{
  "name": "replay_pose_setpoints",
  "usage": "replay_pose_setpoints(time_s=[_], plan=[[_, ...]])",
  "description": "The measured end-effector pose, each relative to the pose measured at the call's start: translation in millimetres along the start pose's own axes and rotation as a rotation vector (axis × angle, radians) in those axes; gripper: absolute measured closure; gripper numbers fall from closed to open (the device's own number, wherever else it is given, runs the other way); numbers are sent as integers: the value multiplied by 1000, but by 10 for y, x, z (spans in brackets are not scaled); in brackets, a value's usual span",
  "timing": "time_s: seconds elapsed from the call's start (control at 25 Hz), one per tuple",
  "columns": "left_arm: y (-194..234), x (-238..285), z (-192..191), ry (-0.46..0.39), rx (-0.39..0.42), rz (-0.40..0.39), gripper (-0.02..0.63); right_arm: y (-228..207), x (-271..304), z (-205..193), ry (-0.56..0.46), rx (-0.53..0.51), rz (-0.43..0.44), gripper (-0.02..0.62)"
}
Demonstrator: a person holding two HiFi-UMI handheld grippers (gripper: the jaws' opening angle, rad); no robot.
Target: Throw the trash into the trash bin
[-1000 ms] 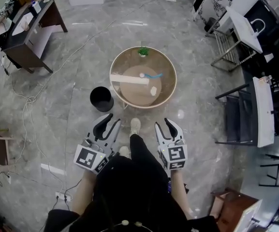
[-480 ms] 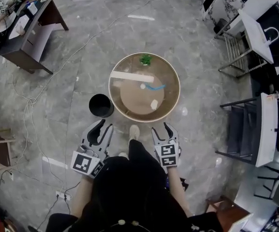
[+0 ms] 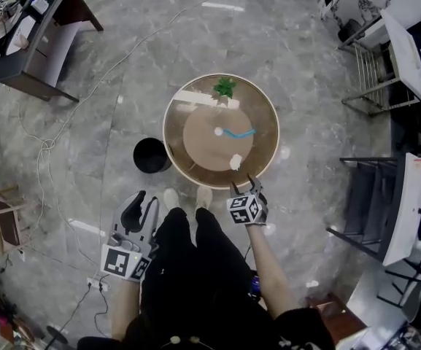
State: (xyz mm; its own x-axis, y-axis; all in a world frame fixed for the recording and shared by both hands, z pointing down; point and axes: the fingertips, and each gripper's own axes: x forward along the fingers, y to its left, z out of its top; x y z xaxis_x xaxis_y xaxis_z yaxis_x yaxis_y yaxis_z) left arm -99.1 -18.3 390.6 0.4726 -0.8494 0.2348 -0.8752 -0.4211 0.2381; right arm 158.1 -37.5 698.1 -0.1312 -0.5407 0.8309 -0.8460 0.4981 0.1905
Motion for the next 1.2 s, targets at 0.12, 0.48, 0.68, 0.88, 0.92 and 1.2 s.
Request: replay_pose_setpoints(time_s=[0.12, 0.48, 0.68, 0.88, 0.92, 1.2], plan=[[92, 105, -42, 34, -9, 1, 489, 5, 399, -285, 117, 28, -5, 359], [265, 377, -354, 69, -88, -35, 489, 25, 1247, -732, 251, 99, 11, 371], [434, 444, -785, 145, -125, -34, 489, 58, 1729, -831, 286, 155, 5, 368], [525, 575, -1138, 190, -166, -31, 489, 89, 2055, -1047, 351, 204, 4, 374], [546, 590, -1217, 210, -174, -29, 489, 95, 2076, -1074, 356, 202, 6, 380], [676, 840, -1656, 295, -189, -44, 488, 112, 1996, -850, 247, 146, -15, 515]])
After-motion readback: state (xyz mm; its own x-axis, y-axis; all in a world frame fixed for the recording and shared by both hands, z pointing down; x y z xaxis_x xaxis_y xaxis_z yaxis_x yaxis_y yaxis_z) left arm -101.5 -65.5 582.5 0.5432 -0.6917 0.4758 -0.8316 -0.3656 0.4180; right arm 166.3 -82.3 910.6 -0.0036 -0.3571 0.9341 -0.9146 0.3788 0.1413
